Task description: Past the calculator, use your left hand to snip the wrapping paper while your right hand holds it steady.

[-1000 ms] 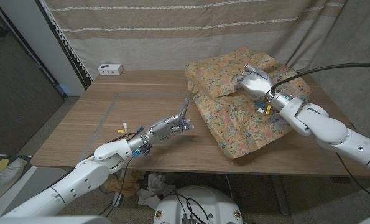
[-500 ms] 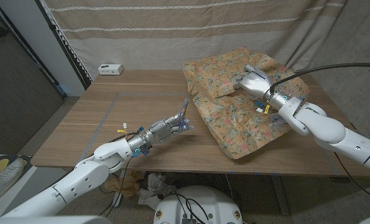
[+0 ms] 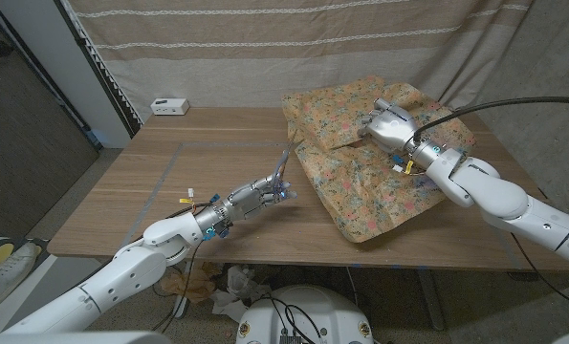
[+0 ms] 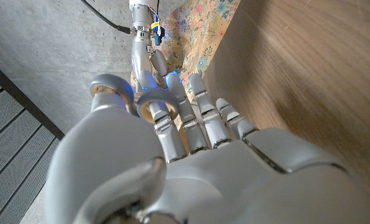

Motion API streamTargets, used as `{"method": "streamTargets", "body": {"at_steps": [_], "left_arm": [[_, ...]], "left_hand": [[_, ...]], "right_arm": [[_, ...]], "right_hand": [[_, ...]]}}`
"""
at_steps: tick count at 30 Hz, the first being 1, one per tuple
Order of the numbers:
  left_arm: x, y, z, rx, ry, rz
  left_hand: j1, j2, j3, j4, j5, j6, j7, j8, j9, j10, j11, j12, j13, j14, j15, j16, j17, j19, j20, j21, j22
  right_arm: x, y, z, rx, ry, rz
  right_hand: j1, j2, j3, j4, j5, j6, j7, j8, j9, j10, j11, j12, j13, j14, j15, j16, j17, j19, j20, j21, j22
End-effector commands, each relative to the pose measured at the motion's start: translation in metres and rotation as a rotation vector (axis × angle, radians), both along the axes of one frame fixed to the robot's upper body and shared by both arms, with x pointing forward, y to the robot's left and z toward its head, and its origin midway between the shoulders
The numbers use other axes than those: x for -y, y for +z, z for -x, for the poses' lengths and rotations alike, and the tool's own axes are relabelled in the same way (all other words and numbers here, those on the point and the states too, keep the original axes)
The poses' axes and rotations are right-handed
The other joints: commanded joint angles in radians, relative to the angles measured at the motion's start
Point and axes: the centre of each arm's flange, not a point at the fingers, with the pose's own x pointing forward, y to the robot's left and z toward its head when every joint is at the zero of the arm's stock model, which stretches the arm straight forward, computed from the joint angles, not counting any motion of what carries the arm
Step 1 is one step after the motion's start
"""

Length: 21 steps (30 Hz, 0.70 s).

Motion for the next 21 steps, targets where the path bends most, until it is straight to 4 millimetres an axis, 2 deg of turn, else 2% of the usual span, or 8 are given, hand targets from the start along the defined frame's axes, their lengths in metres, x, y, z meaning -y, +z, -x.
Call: {"method": "streamTargets", "body": {"at_steps": [1,21], "left_arm": [[0.0011,0.0014,0.0005,0.006,0.0,0.001],[0.002,0.0003,-0.0003,0.014,0.006,-0.006]], "left_hand": [[-0.004,-0.003,-0.009,-0.003,0.004,-0.007,0.006,0.002,0.001,0.095,-0.091,0.003,0.001,-0.006,-0.159,0.005,0.003,-0.005,0.0,-0.002,0.003],[-0.004,-0.002,-0.013,-0.003,0.008,0.001,0.008,0.007,0.002,0.096,-0.091,0.008,0.008,-0.006,-0.159,0.007,0.004,-0.007,0.0,-0.002,0.003]], "right_arm": [[0.0014,-0.0005,-0.0012,0.0,0.002,-0.004],[0.0,0.0001,-0.0052,0.001,0.011,-0.006]], "right_hand": [[0.008,0.003,-0.001,-0.001,0.003,0.011,0.0,-0.001,0.002,0.014,-0.001,0.007,0.008,0.01,-0.188,0.003,0.001,0.003,-0.15,-0.003,0.003],[0.009,0.003,-0.002,-0.002,0.004,0.012,0.0,-0.002,0.002,0.017,-0.001,0.004,0.008,0.012,-0.188,0.004,-0.002,0.007,-0.15,-0.006,0.003]]}}
